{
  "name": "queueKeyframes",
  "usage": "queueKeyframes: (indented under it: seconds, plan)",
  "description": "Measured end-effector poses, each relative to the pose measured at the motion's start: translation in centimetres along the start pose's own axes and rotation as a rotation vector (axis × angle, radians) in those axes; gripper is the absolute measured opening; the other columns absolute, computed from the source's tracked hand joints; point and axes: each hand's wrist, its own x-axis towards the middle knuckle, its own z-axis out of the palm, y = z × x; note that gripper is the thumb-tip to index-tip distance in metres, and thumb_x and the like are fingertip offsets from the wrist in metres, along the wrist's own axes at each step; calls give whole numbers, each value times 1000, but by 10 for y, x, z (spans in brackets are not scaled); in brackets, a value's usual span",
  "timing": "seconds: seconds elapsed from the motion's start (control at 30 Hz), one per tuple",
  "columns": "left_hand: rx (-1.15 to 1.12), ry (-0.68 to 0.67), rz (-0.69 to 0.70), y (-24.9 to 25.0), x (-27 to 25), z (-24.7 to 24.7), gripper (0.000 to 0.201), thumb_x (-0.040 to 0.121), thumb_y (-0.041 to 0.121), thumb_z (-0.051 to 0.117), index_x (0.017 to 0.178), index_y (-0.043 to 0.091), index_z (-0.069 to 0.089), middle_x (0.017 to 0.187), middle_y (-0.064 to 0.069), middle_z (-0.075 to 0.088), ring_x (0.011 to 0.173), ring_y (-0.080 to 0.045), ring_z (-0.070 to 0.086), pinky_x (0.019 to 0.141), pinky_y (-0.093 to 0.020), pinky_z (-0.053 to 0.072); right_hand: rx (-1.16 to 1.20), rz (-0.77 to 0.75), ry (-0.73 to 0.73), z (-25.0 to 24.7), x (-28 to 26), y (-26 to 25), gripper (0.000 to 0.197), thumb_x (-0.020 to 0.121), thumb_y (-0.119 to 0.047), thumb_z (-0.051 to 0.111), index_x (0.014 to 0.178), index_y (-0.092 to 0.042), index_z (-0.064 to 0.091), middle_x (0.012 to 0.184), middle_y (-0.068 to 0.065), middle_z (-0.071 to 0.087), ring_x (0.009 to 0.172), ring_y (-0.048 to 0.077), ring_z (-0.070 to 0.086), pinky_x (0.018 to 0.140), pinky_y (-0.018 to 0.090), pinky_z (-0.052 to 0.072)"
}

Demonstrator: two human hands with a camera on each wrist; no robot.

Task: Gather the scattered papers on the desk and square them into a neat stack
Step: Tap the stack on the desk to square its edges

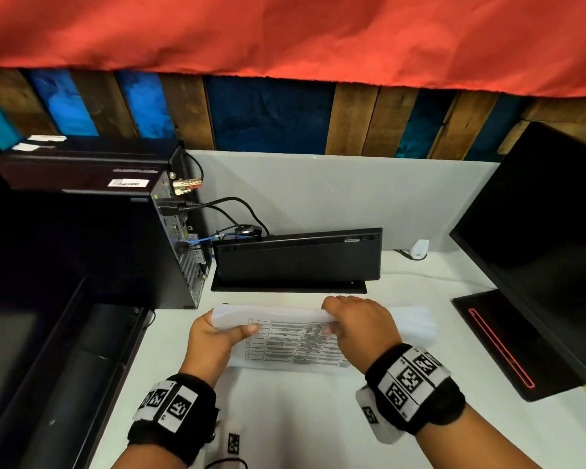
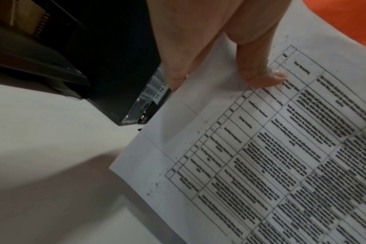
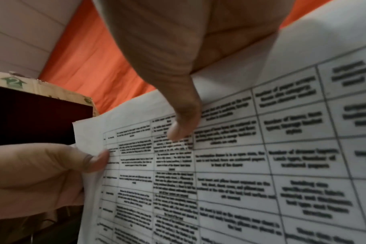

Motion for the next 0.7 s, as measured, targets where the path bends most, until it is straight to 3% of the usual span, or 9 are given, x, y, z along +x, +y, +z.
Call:
queueKeyframes:
  seconds: [0.07, 0.13, 0.23, 0.3, 0.37, 0.47, 0.53, 0.63, 0.7]
  plan:
    - [-13, 15, 77, 10, -3, -1, 30, 69, -12, 75, 96, 3, 71, 89, -9, 77, 86, -23, 74, 81, -31, 59, 92, 33, 68, -9, -1, 0, 15, 85, -10, 51, 90, -22, 58, 88, -5, 69, 87, 18, 62, 68, 27, 42]
    - [21, 74, 166, 13, 0, -5, 53, 66, -8, 81, 112, 12, 64, 104, -5, 72, 96, -15, 70, 79, -20, 57, 233, 89, 188, -13, -3, 5, 15, 83, -9, 56, 87, -22, 62, 79, -6, 71, 76, 14, 63, 65, 26, 46]
    - [-3, 147, 146, 5, 8, -10, 110, 52, 15, 93, 142, 31, 33, 142, 3, 46, 129, -10, 50, 107, -35, 43, 628, 245, 290, -16, -3, 22, 19, 77, -2, 66, 77, -21, 64, 60, -7, 67, 57, 10, 55, 54, 24, 44]
    - [-162, 144, 99, -2, 8, -4, 124, 48, 15, 93, 146, 40, 21, 146, 1, 43, 131, -17, 50, 109, -44, 40, 917, 335, 322, -16, -6, 33, 24, 73, 4, 71, 71, -18, 64, 59, -7, 68, 56, 13, 53, 52, 24, 43]
    - [-270, 67, 65, -2, 4, 8, 114, 54, 6, 91, 145, 31, 28, 142, -7, 51, 127, -25, 54, 105, -48, 45, 1099, 383, 370, -14, -13, 40, 28, 71, 9, 72, 70, -18, 66, 62, -7, 71, 61, 15, 61, 57, 25, 50]
    - [-218, -172, 40, 5, -10, 33, 63, 74, 5, 76, 132, 4, 51, 124, -12, 67, 118, -29, 62, 96, -36, 53, 1323, 410, 376, -5, -24, 43, 27, 74, 15, 67, 88, -8, 67, 72, -8, 76, 67, 6, 70, 63, 19, 58]
    - [-154, -155, 92, 11, -16, 45, 40, 85, -4, 61, 125, -1, 57, 117, -13, 71, 112, -28, 66, 87, -27, 56, 1390, 419, 354, 7, -29, 46, 37, 78, 16, 62, 100, -14, 65, 83, -10, 77, 78, 4, 72, 76, 22, 59]
    - [-106, -59, 167, 16, -20, 57, 36, 88, -8, 56, 123, 3, 57, 111, -9, 74, 105, -24, 69, 82, -27, 57, 1356, 451, 373, 27, -33, 46, 44, 82, 12, 61, 110, -21, 60, 98, -7, 76, 95, 12, 70, 93, 37, 54]
    - [-60, -38, 193, 16, -23, 64, 39, 89, -9, 55, 125, 4, 55, 111, -6, 74, 106, -21, 69, 87, -32, 57, 1378, 475, 437, 35, -36, 45, 43, 84, 9, 60, 114, -21, 58, 106, 1, 73, 103, 20, 67, 99, 47, 49]
